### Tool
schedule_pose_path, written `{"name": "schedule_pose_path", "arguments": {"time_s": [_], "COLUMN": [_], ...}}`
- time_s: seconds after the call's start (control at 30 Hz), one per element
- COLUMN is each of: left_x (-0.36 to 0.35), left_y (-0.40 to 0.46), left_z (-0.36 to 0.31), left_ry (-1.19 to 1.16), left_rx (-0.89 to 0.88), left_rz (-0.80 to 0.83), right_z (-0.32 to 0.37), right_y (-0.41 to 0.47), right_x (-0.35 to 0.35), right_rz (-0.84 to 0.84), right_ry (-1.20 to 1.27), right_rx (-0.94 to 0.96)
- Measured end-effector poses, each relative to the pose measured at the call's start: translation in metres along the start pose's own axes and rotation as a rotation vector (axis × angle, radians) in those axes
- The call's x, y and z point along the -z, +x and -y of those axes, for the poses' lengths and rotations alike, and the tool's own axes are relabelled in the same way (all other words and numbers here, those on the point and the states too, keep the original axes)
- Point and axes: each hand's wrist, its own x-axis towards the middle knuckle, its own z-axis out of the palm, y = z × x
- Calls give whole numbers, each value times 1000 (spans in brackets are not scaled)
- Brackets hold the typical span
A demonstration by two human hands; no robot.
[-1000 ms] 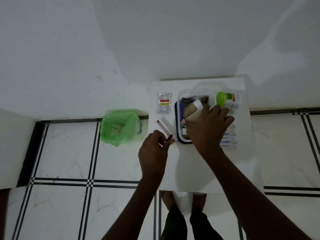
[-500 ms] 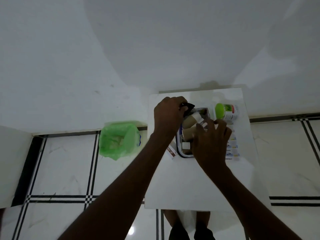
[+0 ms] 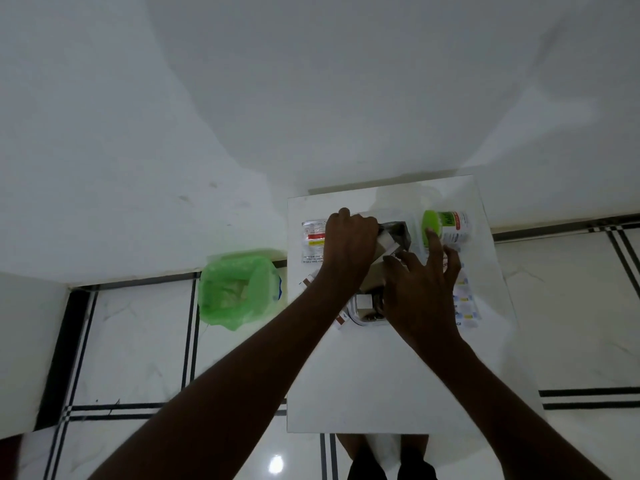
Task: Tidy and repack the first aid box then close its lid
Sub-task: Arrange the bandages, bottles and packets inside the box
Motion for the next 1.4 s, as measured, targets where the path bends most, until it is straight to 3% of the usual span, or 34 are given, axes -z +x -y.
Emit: {"name": "schedule_pose_path", "arguments": {"time_s": [0.1, 0.63, 0.83, 0.97, 1.07, 1.13, 1.27, 1.4], "left_x": [-4, -18, -15, -19, -24, -27, -30, -33], "left_y": [5, -1, -6, -7, -10, -15, -25, -42], "left_z": [4, 2, 14, 4, -1, 0, 7, 16], "left_ry": [5, -93, -335, -483, -522, -552, -612, -661], "left_rx": [65, -49, 74, 68, 30, 32, 73, 157], "left_rz": [-3, -157, -394, -435, -440, -451, -505, -532], "right_z": [-2, -7, -22, -60, -85, -92, -97, -92], "right_y": [-2, -5, 13, 50, 73, 80, 85, 85], "right_x": [1, 4, 29, 33, 19, 10, 13, 44], "right_rz": [9, 1, -268, -59, 206, 274, 197, 3], "right_ry": [15, 65, 277, 226, 72, 44, 61, 133], "right_rx": [10, 31, -33, -124, -86, -50, -22, -62]}}
